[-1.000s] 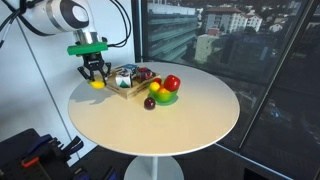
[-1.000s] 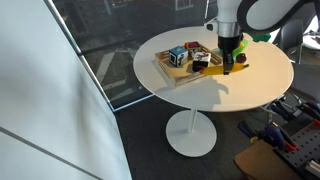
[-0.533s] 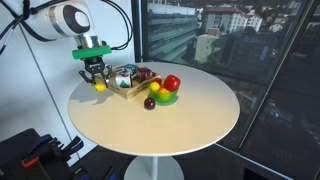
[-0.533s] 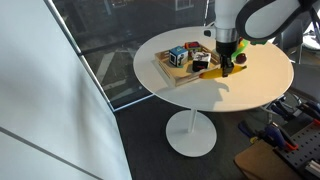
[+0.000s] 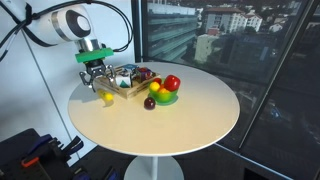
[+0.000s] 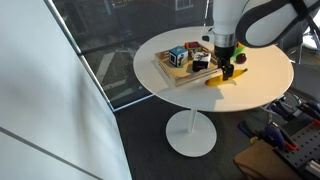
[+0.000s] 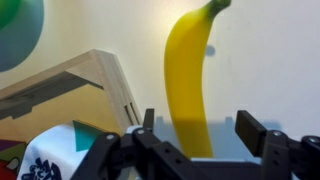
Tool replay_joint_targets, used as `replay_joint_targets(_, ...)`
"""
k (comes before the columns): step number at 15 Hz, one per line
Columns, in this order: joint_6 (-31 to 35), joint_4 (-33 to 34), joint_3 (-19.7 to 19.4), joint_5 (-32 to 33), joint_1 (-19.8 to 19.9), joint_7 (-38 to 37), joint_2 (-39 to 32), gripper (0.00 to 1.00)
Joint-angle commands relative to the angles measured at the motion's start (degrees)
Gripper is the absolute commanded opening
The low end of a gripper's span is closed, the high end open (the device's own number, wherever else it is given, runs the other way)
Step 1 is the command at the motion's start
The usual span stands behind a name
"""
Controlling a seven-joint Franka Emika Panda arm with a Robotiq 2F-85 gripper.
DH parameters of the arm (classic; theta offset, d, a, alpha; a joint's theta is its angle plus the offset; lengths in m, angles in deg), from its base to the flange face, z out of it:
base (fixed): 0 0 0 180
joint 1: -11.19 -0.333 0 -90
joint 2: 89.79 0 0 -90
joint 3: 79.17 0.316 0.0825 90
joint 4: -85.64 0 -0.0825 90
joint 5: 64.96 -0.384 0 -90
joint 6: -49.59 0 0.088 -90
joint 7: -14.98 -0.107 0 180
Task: Move the banana from the tray to the table
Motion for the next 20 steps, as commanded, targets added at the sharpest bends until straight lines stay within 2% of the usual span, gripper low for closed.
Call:
replay_joint_targets(1,0.6,0.0,0.4,1.3,0.6,1.0,0.0,1.0)
replay_joint_targets(14,-5.0,1.3,0.4,-4.5,1.4,-1.3,1.5,1.0)
replay_joint_targets(20,-5.0,1.0,-0.1,-8.0,1.7,-8.2,2.7,1.0)
